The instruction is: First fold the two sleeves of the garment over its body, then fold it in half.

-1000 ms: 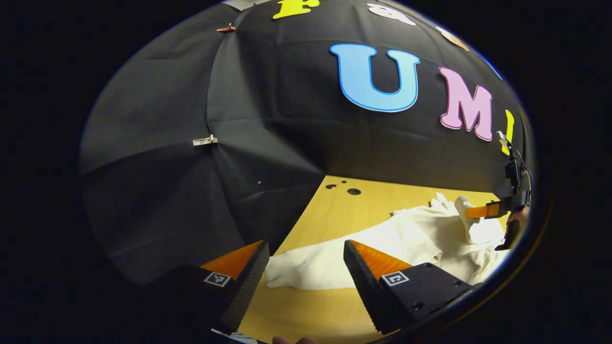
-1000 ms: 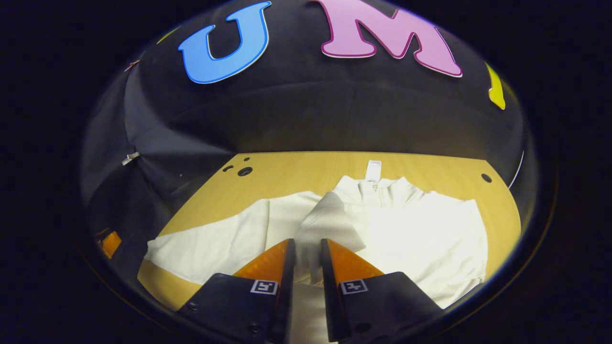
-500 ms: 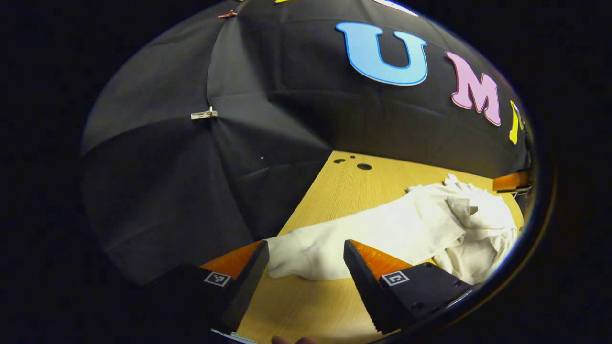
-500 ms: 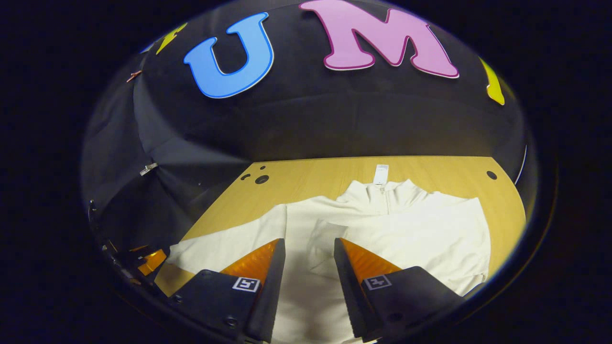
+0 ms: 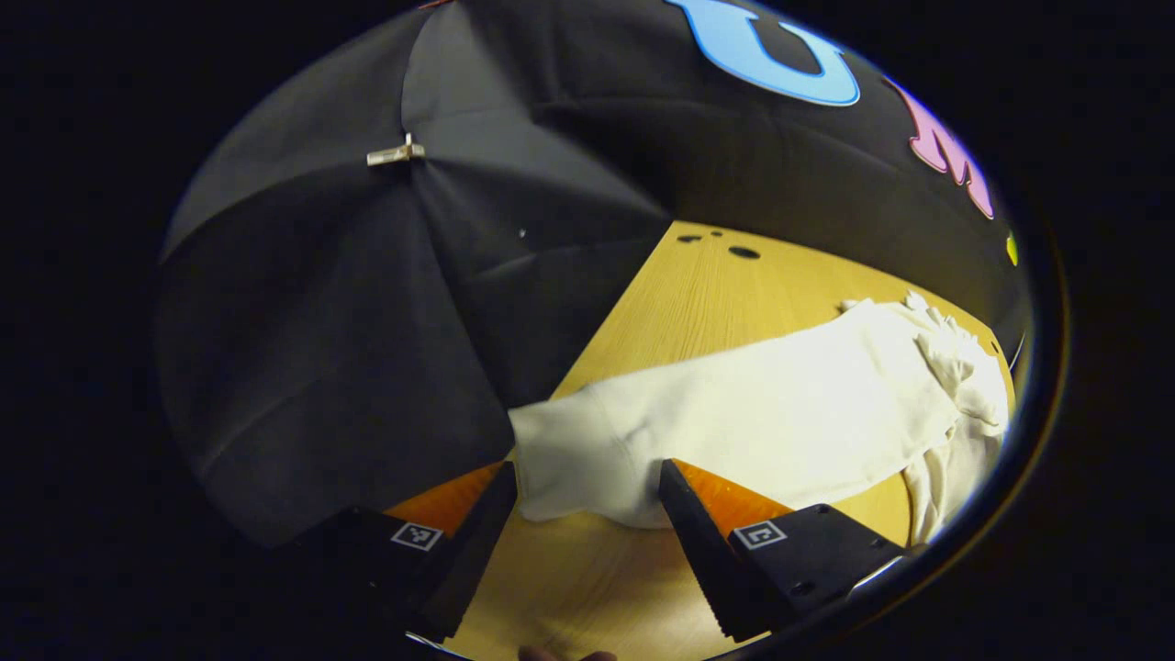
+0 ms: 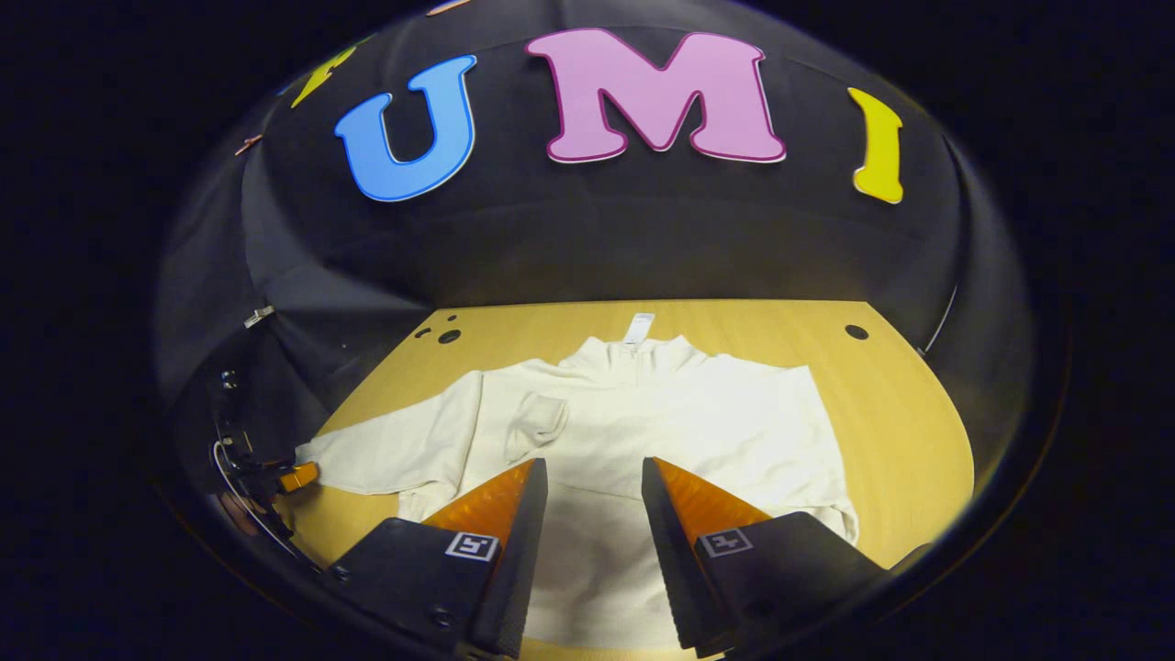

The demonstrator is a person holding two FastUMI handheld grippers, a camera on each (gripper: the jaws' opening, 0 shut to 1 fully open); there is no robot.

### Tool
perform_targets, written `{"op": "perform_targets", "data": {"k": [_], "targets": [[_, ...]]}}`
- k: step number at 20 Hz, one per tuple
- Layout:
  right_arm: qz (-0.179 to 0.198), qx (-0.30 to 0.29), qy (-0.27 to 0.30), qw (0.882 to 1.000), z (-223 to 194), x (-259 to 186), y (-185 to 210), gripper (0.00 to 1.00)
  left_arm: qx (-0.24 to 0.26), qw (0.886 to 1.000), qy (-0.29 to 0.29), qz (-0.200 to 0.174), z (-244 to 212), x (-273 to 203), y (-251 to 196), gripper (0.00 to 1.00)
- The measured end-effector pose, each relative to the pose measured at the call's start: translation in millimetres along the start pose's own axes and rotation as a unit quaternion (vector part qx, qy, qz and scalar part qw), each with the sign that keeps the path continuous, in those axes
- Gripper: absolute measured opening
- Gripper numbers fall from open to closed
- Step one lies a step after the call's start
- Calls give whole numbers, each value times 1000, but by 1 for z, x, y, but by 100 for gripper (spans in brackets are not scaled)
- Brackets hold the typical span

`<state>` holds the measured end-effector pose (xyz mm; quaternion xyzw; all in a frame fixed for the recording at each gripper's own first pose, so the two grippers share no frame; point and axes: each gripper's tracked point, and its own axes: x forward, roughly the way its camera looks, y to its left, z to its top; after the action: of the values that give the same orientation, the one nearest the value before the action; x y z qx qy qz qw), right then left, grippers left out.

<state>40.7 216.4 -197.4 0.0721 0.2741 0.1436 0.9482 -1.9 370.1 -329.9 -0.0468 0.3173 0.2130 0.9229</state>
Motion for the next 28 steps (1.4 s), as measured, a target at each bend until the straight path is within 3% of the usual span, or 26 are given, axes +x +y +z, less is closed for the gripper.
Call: {"op": "perform_targets", "data": {"k": [3, 5, 7, 9, 13, 18, 23, 28], "targets": [[-14, 11, -4, 1000, -4, -18, -17, 64, 10, 1000, 8, -15, -3, 2, -6, 98], [-18, 12, -1, 1000, -11, -27, -26, 64, 46, 998, 6, -50, -2, 2, -26, 64], [-21, 13, 2, 1000, -17, -36, -35, 64, 67, 997, 6, -41, 6, 0, -30, 29], [-28, 15, -1, 999, -18, -43, -47, 64, 58, 998, 9, -35, 4, 3, -33, 18], [-43, 27, -11, 999, -17, -56, -75, 64, 42, 999, -2, -25, 19, -15, -38, 16], [-57, 32, -16, 998, -21, -70, -109, 64, 39, 996, -60, -54, 64, -56, -75, 16], [-67, 47, -16, 997, -28, -78, -136, 64, 24, 988, -109, -105, 110, -109, -141, 16], [-75, 68, -16, 995, -32, -83, -159, 64, 17, 976, -120, -179, 137, -145, -232, 16]]}}
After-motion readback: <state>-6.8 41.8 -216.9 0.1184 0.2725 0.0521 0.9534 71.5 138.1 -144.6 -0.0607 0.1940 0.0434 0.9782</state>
